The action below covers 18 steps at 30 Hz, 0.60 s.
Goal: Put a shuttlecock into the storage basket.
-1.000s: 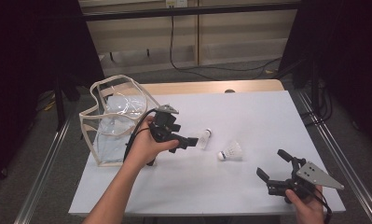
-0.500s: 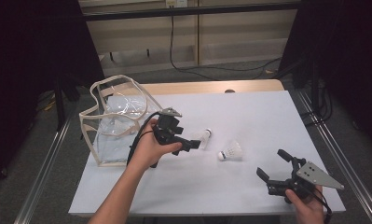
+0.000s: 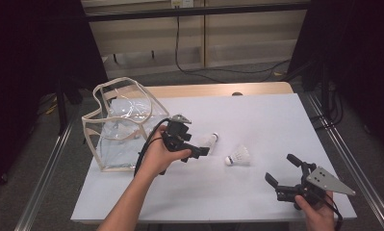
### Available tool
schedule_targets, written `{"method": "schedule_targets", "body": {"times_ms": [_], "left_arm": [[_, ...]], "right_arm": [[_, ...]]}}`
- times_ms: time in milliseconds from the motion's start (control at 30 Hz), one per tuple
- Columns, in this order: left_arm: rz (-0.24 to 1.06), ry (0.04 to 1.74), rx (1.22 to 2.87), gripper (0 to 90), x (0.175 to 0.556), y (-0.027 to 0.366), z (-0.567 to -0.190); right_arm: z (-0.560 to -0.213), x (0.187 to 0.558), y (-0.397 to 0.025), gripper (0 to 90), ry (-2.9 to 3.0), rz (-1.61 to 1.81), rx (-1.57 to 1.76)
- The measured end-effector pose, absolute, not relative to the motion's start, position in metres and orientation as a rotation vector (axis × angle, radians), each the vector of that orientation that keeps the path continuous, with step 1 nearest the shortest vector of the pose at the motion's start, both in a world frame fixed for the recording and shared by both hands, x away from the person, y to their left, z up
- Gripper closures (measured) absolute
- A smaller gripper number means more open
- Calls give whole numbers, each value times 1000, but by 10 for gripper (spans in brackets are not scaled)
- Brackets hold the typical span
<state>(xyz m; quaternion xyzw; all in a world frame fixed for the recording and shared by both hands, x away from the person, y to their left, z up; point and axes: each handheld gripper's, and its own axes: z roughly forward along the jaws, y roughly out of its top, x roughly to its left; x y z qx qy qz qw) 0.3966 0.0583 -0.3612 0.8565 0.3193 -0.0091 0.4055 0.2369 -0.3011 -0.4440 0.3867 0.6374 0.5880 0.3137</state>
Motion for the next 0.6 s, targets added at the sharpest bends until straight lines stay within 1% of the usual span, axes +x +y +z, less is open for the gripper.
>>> {"method": "schedule_targets", "body": {"times_ms": [467, 600], "left_arm": [[-33, 831, 2168, 93, 398, 50, -377], [-10, 833, 2179, 86, 398, 47, -381]], "right_arm": [[-444, 237, -301, 8, 1687, 1549, 1019], [-444, 237, -301, 8, 1684, 1549, 1019]]}}
